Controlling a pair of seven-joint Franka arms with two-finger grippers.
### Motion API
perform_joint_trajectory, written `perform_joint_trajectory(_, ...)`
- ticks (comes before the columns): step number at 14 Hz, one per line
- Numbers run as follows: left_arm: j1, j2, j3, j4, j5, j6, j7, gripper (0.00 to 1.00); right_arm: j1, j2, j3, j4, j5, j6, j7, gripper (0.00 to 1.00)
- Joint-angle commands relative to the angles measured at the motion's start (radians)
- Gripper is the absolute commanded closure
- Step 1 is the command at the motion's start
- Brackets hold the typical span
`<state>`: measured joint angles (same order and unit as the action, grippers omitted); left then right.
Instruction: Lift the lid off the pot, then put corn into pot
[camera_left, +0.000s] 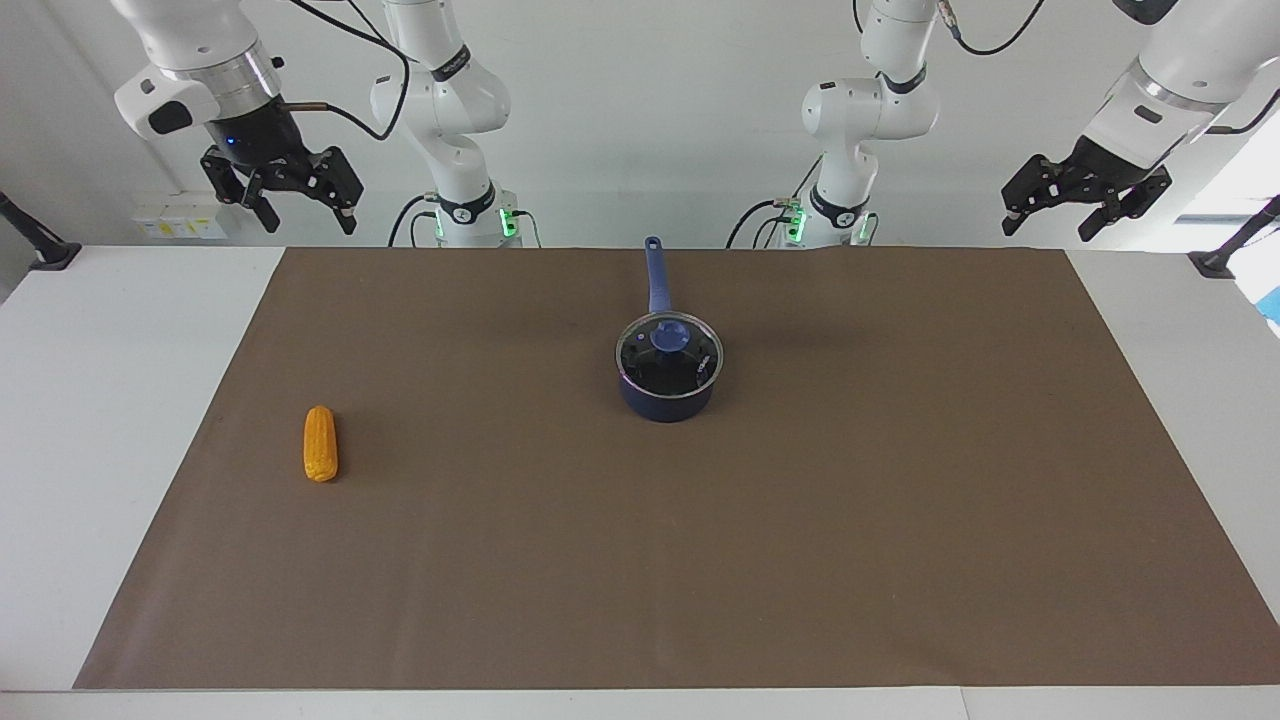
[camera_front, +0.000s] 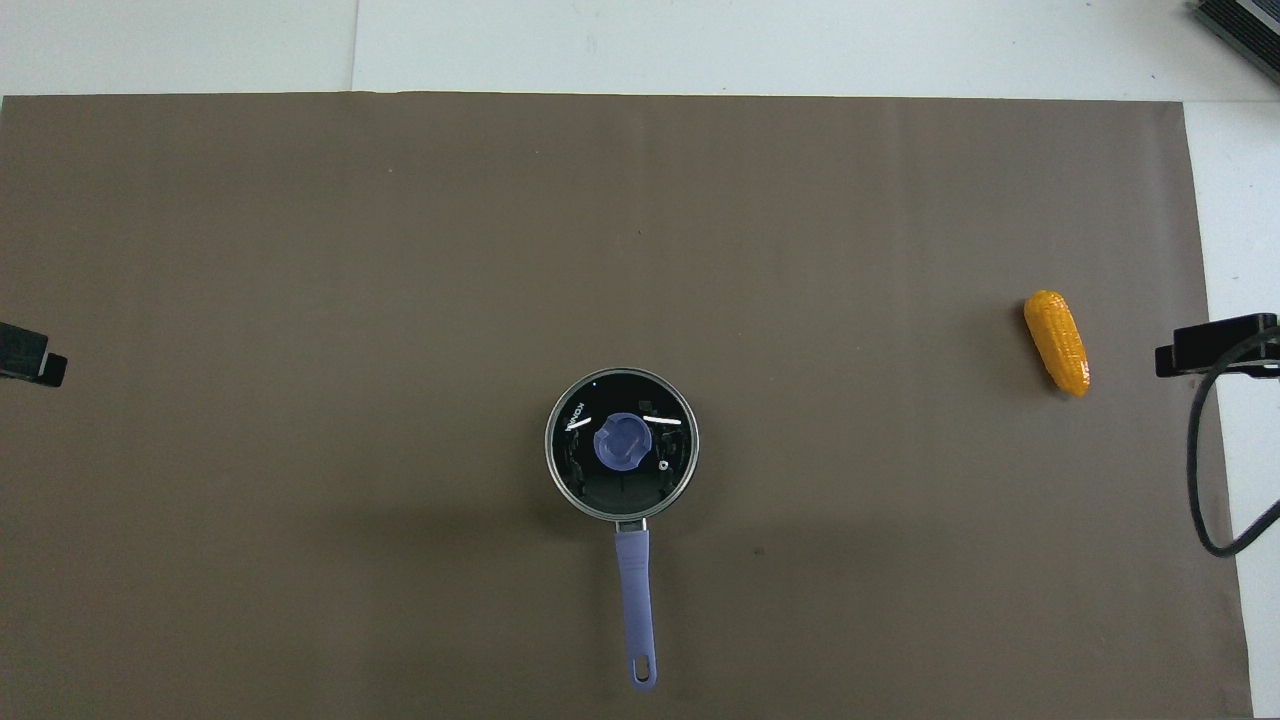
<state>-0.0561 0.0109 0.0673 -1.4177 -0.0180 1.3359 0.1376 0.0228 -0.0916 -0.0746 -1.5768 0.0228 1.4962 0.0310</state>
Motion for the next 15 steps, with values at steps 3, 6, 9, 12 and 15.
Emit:
perform_joint_trajectory(3, -0.01, -0.005, -0.02, 0.003, 0.01, -0.017, -0.003, 0.0, -0.011, 0.0, 0.002, 0.004, 0.014, 0.003, -0.023, 0.0)
perform_joint_trajectory(6, -0.011, -0.005, -0.02, 0.002, 0.01, -0.02, 0.007, 0.0, -0.009, 0.0, 0.009, 0.004, 0.017, -0.001, -0.022, 0.0)
perform_joint_trajectory(9, -0.01, -0.009, -0.02, 0.0, 0.01, -0.03, 0.002, 0.0, -0.007, 0.0, 0.01, 0.004, 0.017, -0.001, -0.022, 0.0)
perform_joint_trajectory(12, -0.011, -0.022, -0.021, -0.023, 0.009, -0.027, 0.008, 0.0, -0.007, 0.0, 0.01, 0.004, 0.017, -0.001, -0.022, 0.0)
perform_joint_trajectory(15, -0.037, -0.025, -0.023, -0.027, 0.001, -0.023, 0.005, 0.0, -0.007, 0.0, 0.01, 0.004, 0.017, -0.001, -0.022, 0.0)
